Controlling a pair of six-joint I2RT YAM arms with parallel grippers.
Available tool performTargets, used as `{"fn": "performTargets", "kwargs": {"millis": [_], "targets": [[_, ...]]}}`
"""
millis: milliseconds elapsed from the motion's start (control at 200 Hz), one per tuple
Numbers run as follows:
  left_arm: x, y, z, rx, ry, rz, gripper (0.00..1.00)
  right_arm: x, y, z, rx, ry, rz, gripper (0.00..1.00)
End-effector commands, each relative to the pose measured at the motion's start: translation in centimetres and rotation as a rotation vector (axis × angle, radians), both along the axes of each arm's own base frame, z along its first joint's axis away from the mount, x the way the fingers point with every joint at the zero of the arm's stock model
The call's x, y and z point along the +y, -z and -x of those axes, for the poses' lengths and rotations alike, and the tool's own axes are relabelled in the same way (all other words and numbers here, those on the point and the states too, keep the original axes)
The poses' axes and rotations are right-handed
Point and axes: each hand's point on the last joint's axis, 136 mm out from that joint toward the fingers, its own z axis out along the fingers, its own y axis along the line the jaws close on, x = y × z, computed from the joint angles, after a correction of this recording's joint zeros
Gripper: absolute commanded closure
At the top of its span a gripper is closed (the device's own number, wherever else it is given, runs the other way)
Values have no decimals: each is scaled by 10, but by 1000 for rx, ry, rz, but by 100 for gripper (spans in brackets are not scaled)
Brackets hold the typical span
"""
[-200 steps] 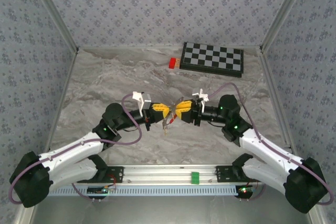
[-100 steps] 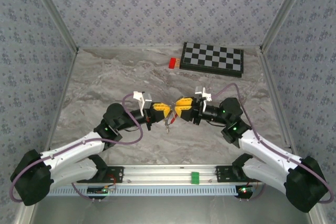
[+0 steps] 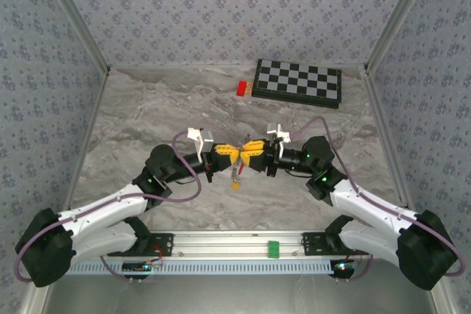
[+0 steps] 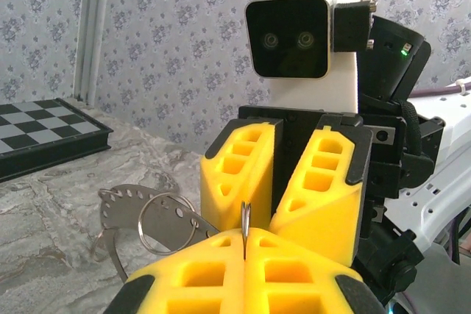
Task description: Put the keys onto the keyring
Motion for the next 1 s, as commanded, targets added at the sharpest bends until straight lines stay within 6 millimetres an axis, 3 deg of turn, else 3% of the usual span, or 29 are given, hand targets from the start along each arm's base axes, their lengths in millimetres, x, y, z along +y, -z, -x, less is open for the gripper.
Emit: {"fn": "performTargets", "kwargs": {"millis": [0, 95, 295, 580, 755, 994], "targets": [[0, -20, 3, -41, 5, 63, 100, 3, -23, 3, -50, -24, -43, 79], [0, -21, 4, -42, 6, 64, 100, 5, -23, 3, -46, -32, -39, 82], [1, -21, 4, -44, 0, 64, 100, 6, -19, 3, -40, -35, -24, 100], [2, -20, 2, -44, -13, 45, 100, -1, -14, 2, -48, -26, 22, 100], [4, -14, 4, -48, -3, -25, 79, -7, -12, 3, -37, -59, 73, 100], [8, -3, 12, -66, 49, -131, 75, -6, 7, 14, -12, -160, 277, 100]]}}
